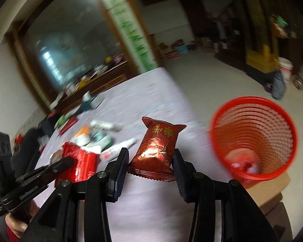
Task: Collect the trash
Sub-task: 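Carry the box and packet over the red wastebasket and open both tools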
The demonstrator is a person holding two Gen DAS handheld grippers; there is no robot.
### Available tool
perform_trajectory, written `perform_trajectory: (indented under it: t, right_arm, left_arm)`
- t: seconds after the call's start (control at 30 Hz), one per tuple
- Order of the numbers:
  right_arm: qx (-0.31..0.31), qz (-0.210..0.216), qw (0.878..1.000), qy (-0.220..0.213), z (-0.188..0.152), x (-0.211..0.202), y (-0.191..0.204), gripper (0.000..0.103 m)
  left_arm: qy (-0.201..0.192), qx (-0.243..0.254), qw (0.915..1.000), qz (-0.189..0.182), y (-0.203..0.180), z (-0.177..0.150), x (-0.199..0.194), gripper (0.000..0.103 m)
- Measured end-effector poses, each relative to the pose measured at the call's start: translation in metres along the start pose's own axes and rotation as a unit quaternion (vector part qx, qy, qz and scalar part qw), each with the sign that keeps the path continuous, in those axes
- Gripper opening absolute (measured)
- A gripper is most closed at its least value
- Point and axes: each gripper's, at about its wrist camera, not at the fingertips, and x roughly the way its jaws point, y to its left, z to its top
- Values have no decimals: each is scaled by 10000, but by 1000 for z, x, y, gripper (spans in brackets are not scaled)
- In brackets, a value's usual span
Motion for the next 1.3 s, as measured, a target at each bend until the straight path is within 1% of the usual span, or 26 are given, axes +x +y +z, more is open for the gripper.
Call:
perform_trajectory:
  t: [0.03, 0.13, 0.23, 0.43, 0.53, 0.57, 0.6, 0.63, 0.67, 0.7, 0.73, 0.8, 0.87, 0.9, 0.93, 1.0, 1.1, 1.2, 1.3]
  right_arm:
    - [126, -58, 9999, -51, 5, -4, -13, 47]
    - [511, -249, 9982, -208, 19, -17, -54, 47]
    - [783, -393, 9957, -304, 32, -25, -88, 47]
    - [1160, -620, 9906, -384, 48, -27, -136, 47]
    - [1207, -805, 9890, -305, 54, -19, -150, 49]
    - [1240, -815, 9885, -290, 57, -15, -155, 50]
    - [1246, -830, 9884, -266, 58, -13, -158, 54]
    - [1269, -877, 9878, -218, 59, -11, -162, 62]
    - [1324, -911, 9868, -205, 60, -10, -166, 63]
    - [1372, -899, 9862, -233, 60, -12, -169, 63]
    - [1370, -868, 9864, -267, 61, -14, -169, 63]
    - [1333, -888, 9864, -364, 59, -20, -165, 63]
    - [1278, -858, 9872, -407, 54, -25, -158, 63]
    - [1243, -801, 9882, -408, 51, -27, -153, 63]
    - [1209, -752, 9889, -413, 48, -29, -148, 63]
    - [1107, -682, 9907, -390, 44, -29, -135, 63]
    - [900, -495, 9943, -291, 34, -24, -102, 64]
    - [606, -220, 9979, -82, 23, -13, -69, 63]
    - [321, -41, 9994, 142, 10, 0, -37, 64]
  left_arm:
    - [40, 43, 9999, -125, -12, 7, 8, 4]
    - [63, 208, 9992, -349, -45, 25, 31, 4]
    - [143, 267, 9980, -556, -73, 37, 57, 4]
    - [320, 314, 9965, -706, -118, 51, 113, 4]
    - [349, 292, 9966, -692, -128, 54, 138, 5]
    - [377, 240, 9965, -701, -130, 54, 146, 8]
    - [453, 212, 9962, -718, -131, 54, 153, 17]
    - [514, 209, 9958, -726, -132, 53, 157, 29]
    - [563, 206, 9956, -717, -132, 53, 159, 35]
    - [527, 186, 9959, -713, -132, 51, 158, 43]
    - [495, 181, 9961, -706, -130, 49, 156, 44]
    - [492, 250, 9956, -753, -128, 46, 147, 44]
    - [443, 357, 9960, -691, -124, 41, 134, 45]
    - [376, 405, 9966, -612, -119, 36, 123, 48]
    - [345, 417, 9970, -552, -113, 32, 117, 54]
    - [301, 384, 9981, -369, -97, 22, 100, 56]
    - [339, 316, 9987, -190, -75, 10, 83, 56]
    - [385, 278, 9989, 42, -49, -5, 61, 56]
    - [304, 204, 9989, 294, -18, -20, 33, 56]
